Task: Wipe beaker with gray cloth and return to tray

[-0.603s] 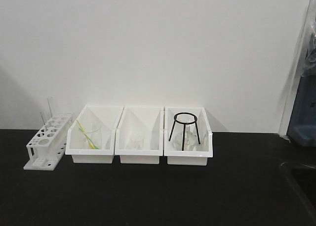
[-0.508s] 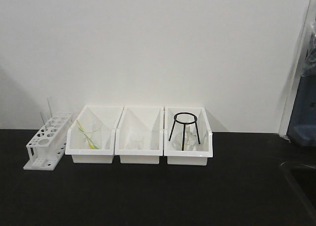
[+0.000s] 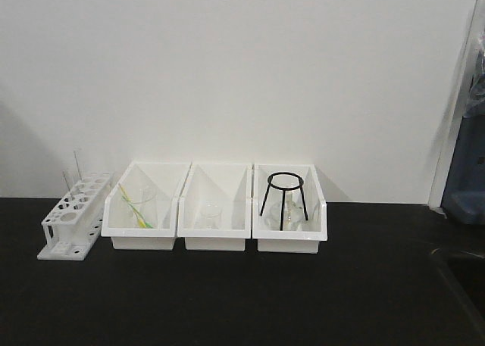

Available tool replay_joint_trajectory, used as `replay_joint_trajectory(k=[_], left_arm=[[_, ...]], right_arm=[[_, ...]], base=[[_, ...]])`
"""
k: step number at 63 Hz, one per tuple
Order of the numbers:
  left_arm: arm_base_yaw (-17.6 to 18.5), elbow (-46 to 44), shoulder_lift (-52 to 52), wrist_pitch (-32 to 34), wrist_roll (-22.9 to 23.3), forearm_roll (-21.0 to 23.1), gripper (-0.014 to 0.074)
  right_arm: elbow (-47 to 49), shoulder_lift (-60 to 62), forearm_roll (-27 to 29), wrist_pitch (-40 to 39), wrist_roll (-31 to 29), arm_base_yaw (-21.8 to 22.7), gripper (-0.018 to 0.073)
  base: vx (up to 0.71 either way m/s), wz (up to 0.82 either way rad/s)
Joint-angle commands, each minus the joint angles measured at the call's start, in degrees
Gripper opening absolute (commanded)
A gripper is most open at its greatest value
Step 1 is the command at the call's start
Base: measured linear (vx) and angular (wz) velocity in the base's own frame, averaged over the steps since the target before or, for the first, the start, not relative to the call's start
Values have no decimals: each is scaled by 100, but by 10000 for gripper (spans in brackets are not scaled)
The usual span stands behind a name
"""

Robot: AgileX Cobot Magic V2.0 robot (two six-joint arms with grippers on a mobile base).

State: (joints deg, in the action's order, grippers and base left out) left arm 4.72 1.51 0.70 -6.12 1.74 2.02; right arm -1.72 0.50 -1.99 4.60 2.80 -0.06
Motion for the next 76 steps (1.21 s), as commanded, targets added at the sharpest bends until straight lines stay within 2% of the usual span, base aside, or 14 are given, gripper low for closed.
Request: replay_joint_trajectory(k=[1,39,76], left_arm=[[25,178,83,461,50,10,-6],[25,178,83,461,50,10,-6],[25,178,83,461,50,10,-6]], right_arm=[[-30,53,-10,-460,-32,26,-11],[-30,53,-10,-460,-32,26,-11],[-30,53,-10,-460,-32,26,-11]], base=[[-1,2],[-7,1],[-29,1]])
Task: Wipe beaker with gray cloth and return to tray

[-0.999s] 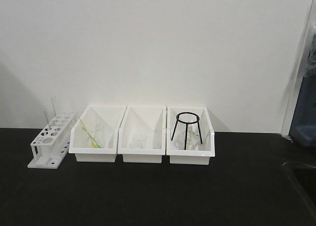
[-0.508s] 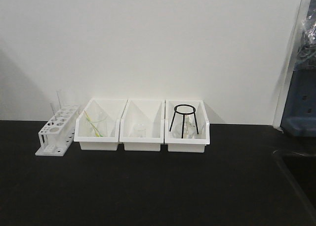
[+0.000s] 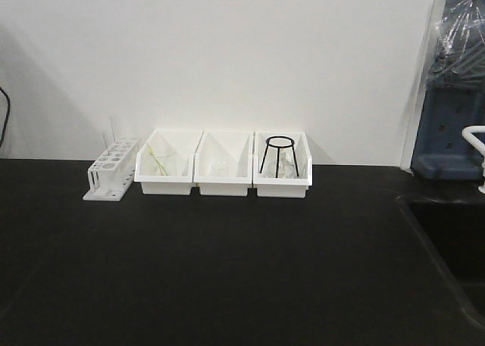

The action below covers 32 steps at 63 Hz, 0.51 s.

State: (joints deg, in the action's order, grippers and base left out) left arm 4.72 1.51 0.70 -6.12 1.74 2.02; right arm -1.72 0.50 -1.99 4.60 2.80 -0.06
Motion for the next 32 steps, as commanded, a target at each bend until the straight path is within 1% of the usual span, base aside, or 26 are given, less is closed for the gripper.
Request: replay_joint_trajectory(k=[1,32], left_arm=[[25,178,83,461,50,10,-6],[25,178,83,461,50,10,-6]], right_arm=[[-30,53,-10,-460,-32,26,-11],[-30,53,-10,-460,-32,26,-11]], base=[[-40,0],[-44,-1]])
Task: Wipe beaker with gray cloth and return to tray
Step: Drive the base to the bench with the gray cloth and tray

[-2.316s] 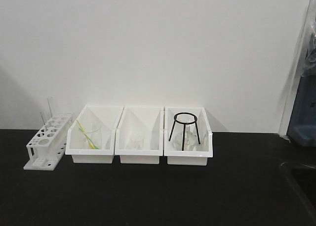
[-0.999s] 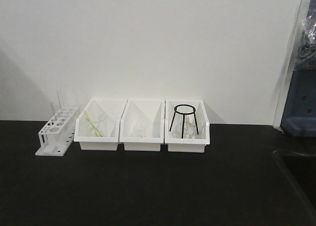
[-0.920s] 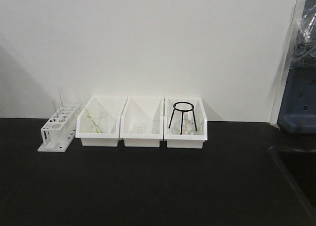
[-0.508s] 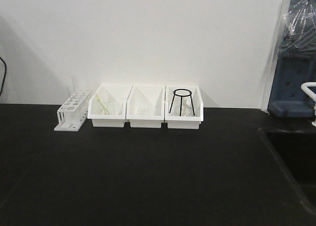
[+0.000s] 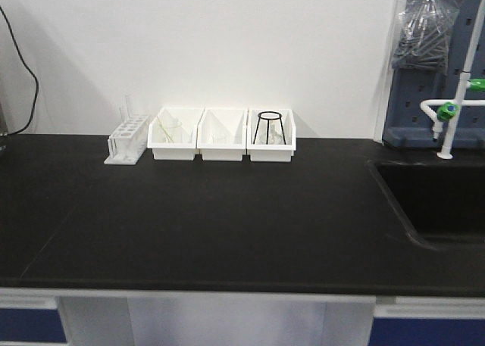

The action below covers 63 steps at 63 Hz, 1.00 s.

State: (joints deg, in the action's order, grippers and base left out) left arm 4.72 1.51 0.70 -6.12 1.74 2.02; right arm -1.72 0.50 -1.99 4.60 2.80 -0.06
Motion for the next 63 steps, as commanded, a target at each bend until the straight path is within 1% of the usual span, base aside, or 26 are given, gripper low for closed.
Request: replay_joint_trajectory(k=[1,23,35,48,63], left_arm=[[25,178,83,461,50,10,-6],[25,178,83,461,50,10,-6],[25,178,83,461,50,10,-6],[25,178,83,461,50,10,-6],[25,178,83,461,50,10,-6]], right_arm=[[-30,53,-10,-460,-32,26,-11],[-30,53,-10,-460,-32,26,-11],[-30,53,-10,-460,-32,26,-11],[-30,53,-10,-460,-32,26,-11],[-30,53,-10,-460,-32,26,-11]], base=[[-46,-5],[-43,-5],[-36,-19],[-29,-39],[-21,-58]])
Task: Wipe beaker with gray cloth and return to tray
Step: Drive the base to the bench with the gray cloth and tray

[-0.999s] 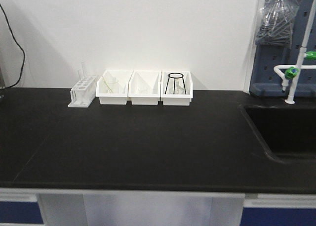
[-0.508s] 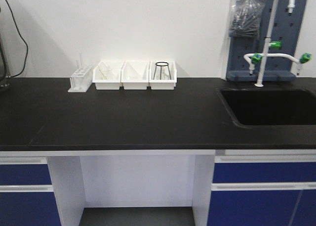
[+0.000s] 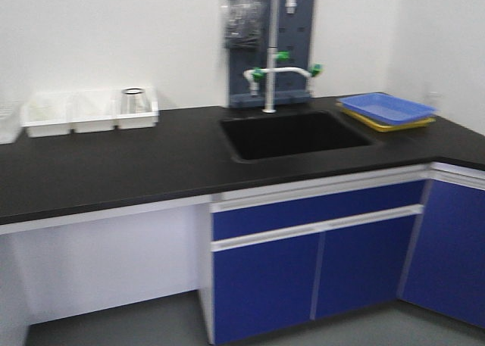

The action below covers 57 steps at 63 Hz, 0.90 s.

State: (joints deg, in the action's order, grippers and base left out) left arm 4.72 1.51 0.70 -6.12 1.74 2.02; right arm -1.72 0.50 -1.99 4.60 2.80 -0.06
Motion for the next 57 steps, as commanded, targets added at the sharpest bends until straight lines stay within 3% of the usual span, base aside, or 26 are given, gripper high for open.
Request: replay_joint_trajectory(k=[1,57], left_arm=[[25,178,83,461,50,10,-6],[25,178,83,461,50,10,-6]], right_arm=[[-30,53,-10,-460,-32,26,-11],[-30,53,-10,-460,-32,26,-11]], base=[[-17,-67],[-7,-79]])
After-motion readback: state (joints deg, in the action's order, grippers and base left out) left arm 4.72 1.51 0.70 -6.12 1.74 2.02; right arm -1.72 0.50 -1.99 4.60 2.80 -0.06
